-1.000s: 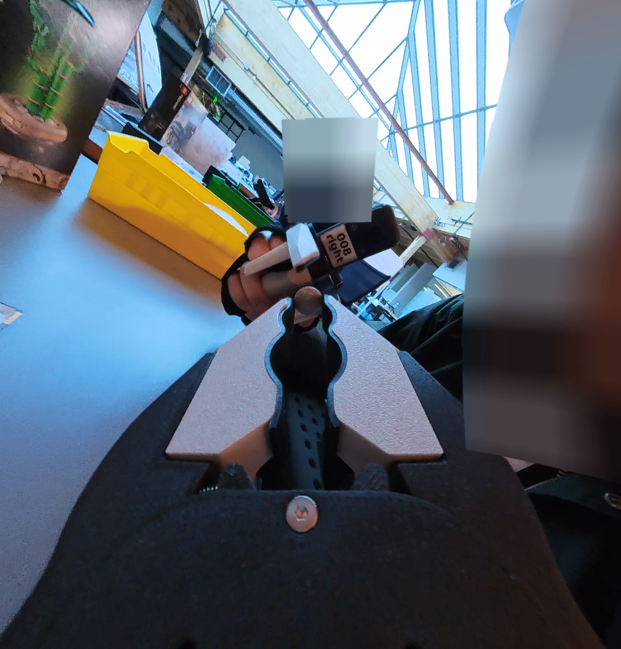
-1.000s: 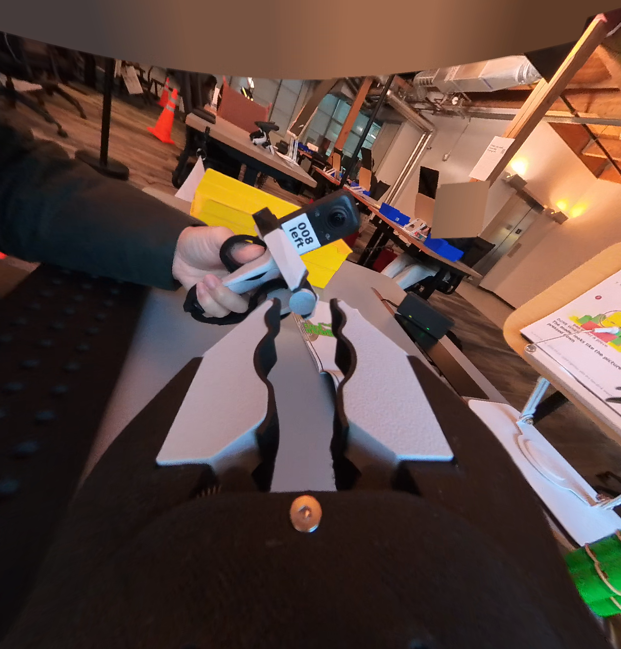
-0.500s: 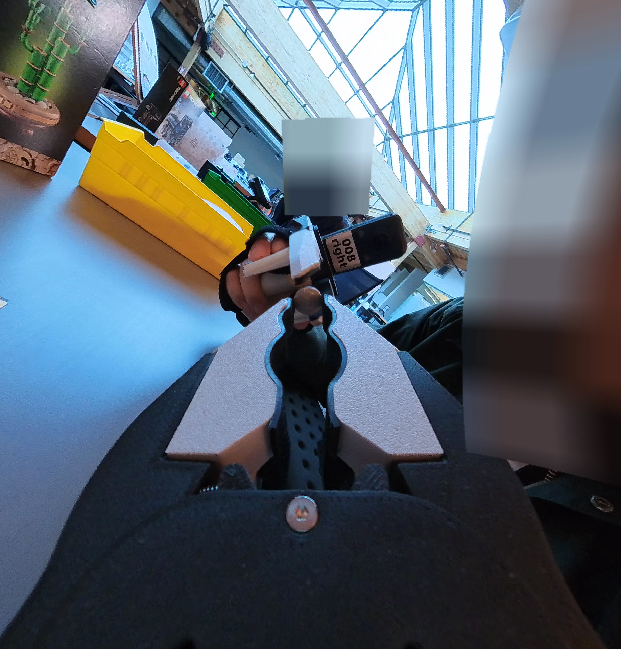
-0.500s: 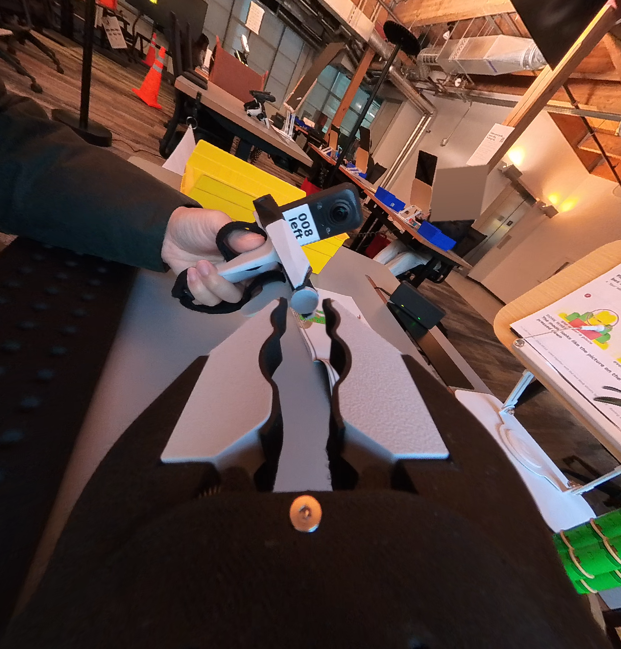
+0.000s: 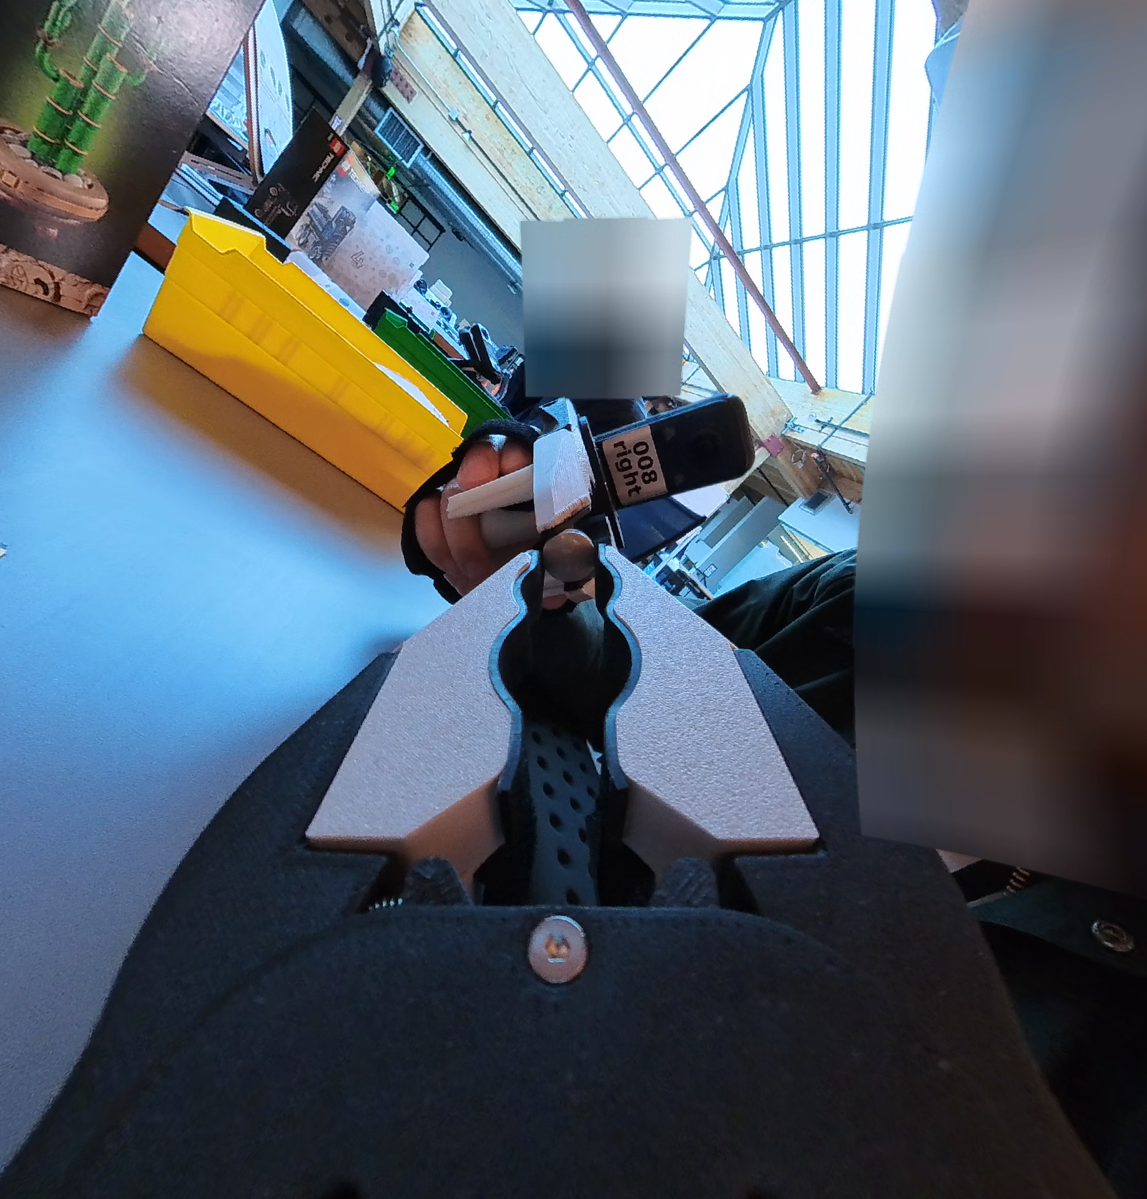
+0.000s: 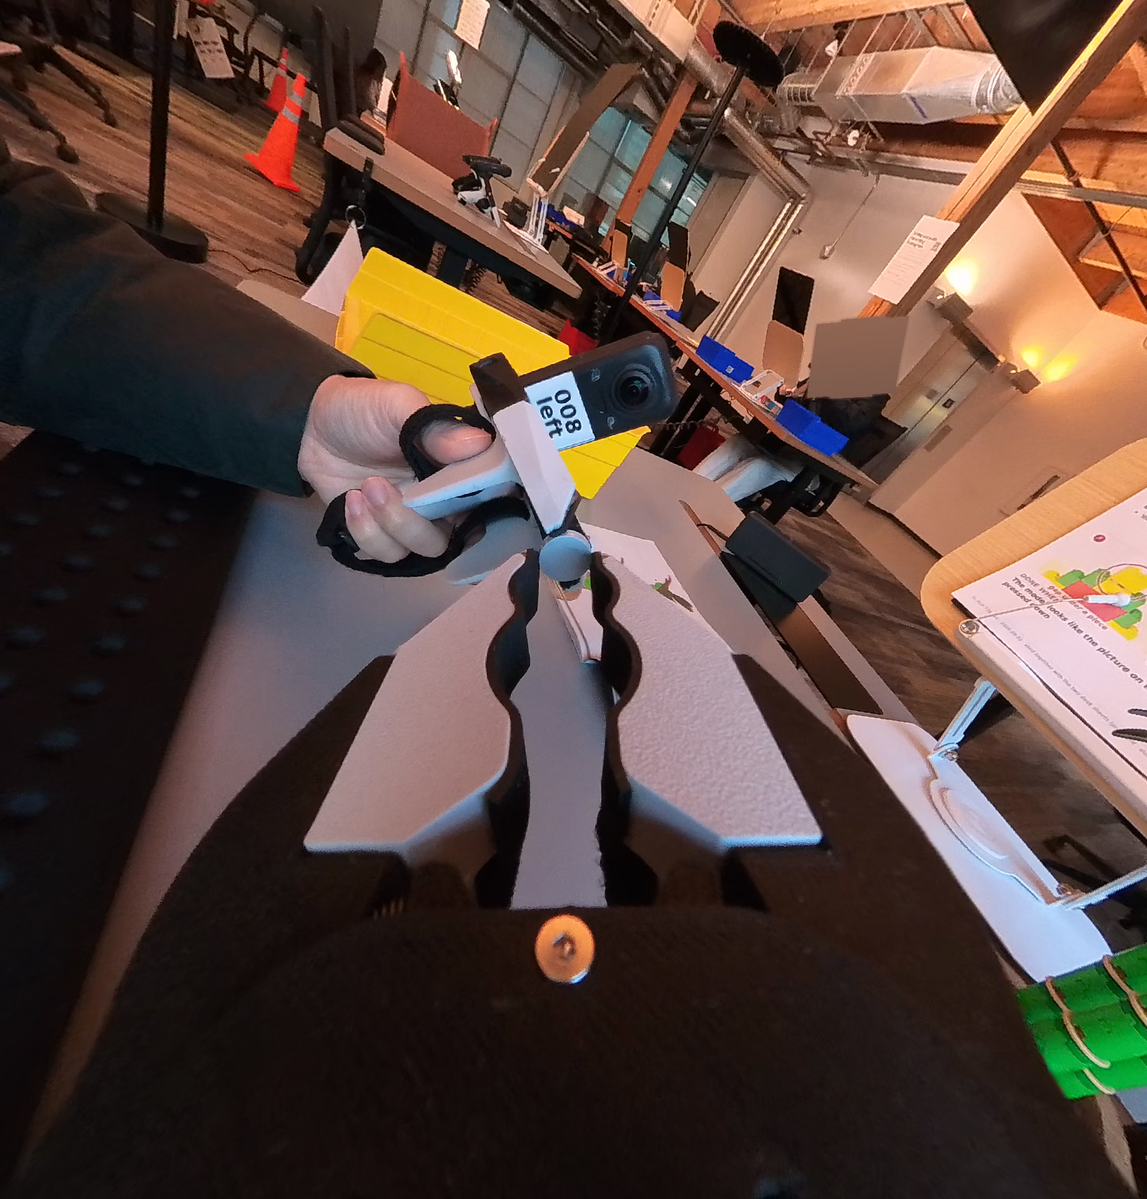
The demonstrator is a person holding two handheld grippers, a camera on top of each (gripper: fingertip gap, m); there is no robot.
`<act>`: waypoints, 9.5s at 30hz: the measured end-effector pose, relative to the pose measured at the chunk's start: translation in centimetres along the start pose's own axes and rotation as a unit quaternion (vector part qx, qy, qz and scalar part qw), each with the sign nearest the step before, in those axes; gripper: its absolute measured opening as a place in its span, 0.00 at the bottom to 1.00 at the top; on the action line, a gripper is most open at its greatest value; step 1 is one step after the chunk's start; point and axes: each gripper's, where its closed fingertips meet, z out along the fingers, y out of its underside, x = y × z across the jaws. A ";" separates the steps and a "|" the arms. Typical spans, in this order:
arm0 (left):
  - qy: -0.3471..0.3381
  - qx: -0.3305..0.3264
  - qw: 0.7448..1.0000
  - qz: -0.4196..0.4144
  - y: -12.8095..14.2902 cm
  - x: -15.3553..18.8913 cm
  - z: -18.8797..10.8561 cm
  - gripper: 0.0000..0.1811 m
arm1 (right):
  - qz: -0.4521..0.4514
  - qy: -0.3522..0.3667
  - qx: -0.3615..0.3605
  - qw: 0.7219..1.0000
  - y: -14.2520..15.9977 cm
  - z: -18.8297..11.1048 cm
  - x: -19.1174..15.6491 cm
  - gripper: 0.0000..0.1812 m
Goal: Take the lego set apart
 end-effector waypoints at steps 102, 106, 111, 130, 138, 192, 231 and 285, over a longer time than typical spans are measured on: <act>-0.695 -0.011 0.704 0.148 -6.2 3.3 -39.6 0.19 | 0.085 -0.029 -0.011 0.996 2.3 -0.1 0.3 0.08; -0.476 0.059 0.853 0.205 -5.3 7.1 -22.4 0.17 | 0.011 0.008 0.020 1.000 0.6 -0.3 0.3 0.08; -0.235 0.127 0.954 0.137 -3.7 6.5 -9.3 0.23 | -0.011 0.026 0.067 0.997 -1.5 -0.8 0.1 0.08; -0.062 0.023 0.998 -0.001 0.8 1.8 0.9 0.07 | -0.056 0.007 0.075 0.996 -2.0 -0.6 -1.2 0.08; -0.199 0.032 0.975 0.091 -1.0 2.1 -4.5 0.08 | -0.020 0.008 0.080 0.997 -1.9 -0.6 -0.7 0.16; -0.411 -0.359 0.810 0.214 7.2 -10.1 -11.9 0.11 | 0.034 0.006 0.030 0.999 0.9 -0.2 0.8 0.15; -0.131 0.005 0.840 0.527 0.3 5.3 0.5 0.07 | 0.515 -0.291 0.170 0.788 -4.4 -1.2 -1.2 0.14; -0.061 -0.044 0.986 0.148 1.8 1.4 -0.8 0.07 | 0.161 -0.112 0.037 0.980 -1.0 0.4 -2.4 0.08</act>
